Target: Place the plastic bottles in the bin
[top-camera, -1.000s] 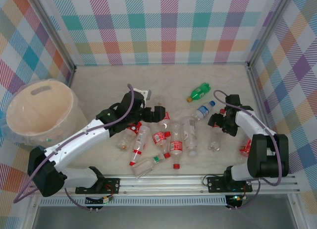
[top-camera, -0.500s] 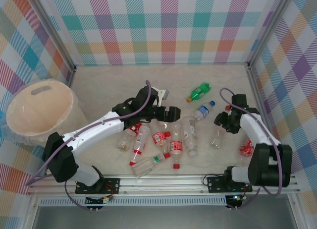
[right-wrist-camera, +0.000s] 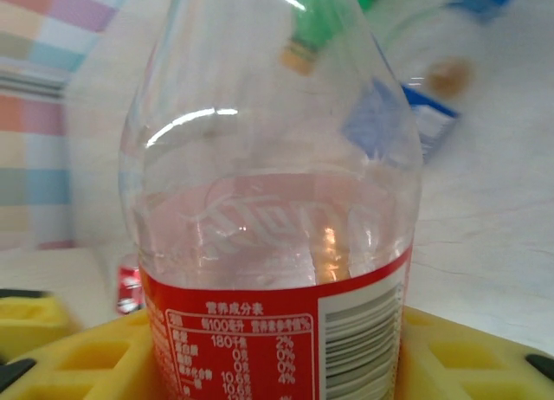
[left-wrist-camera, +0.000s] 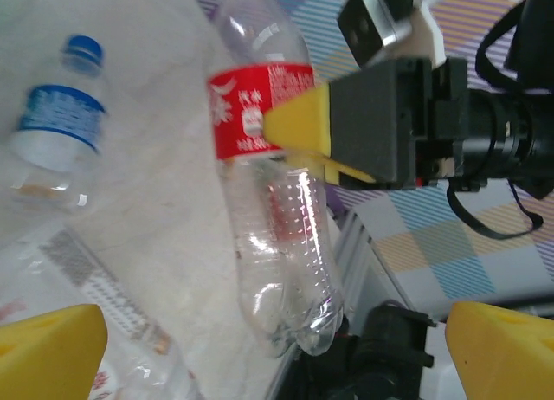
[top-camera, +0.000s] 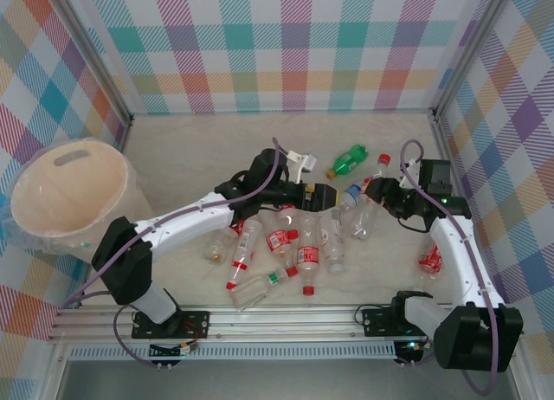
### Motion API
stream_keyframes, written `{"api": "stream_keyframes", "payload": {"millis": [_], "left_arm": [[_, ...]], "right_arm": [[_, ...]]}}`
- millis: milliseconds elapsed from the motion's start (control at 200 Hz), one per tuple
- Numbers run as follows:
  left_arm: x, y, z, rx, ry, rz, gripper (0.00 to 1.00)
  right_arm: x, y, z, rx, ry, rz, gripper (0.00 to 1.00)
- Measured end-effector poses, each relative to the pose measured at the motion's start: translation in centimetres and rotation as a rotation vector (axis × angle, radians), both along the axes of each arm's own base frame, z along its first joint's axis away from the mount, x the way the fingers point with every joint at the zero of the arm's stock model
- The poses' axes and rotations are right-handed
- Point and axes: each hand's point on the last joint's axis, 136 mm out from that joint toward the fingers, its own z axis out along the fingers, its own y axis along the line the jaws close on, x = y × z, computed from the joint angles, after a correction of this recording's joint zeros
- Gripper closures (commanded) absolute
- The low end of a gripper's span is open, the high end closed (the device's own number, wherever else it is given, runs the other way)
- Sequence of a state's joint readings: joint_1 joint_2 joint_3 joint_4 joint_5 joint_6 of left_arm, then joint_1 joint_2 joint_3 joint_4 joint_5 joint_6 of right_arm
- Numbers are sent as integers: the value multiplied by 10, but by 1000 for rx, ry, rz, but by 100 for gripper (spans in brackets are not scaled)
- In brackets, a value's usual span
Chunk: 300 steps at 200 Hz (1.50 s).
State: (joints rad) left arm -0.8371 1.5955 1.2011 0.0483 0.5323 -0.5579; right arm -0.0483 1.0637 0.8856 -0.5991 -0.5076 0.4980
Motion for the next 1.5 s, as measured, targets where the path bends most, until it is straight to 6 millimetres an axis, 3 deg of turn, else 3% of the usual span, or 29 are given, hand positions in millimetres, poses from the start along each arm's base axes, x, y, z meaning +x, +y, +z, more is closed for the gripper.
{"api": "stream_keyframes", "payload": {"millis": [210,405,515,715,825,930,1075,1235,1340,1435,1500], "left_arm": [[-18,-27,-29,2,71,-90,6],[-19,-46,-32,-24,92,-126,11],[-17,-53,-28,-38,99,-126,20],[-13,-54,-39,-21,113,-110,38],[-12,-54,-39,-12,113,-105,44],[-10,-53,-40,4,107,-98,47],[-6,-49,-43,56,72,-87,51],[3,-27,-36,158,26,-24,63],[11,5,-5,231,-19,56,65],[31,53,45,282,-102,184,67],[49,103,87,309,-168,320,69]], "right_arm": [[3,29,24,130,-64,89,45],[3,53,26,168,-68,167,44],[4,60,23,171,-59,188,44],[5,60,24,167,-66,190,44],[5,60,23,160,-74,194,33],[5,60,24,147,-85,205,15],[9,51,36,105,-99,183,4],[39,18,89,44,-219,19,1],[55,8,128,61,-349,-63,1],[58,8,123,103,-370,-97,1],[61,9,105,113,-321,-103,1]]}}
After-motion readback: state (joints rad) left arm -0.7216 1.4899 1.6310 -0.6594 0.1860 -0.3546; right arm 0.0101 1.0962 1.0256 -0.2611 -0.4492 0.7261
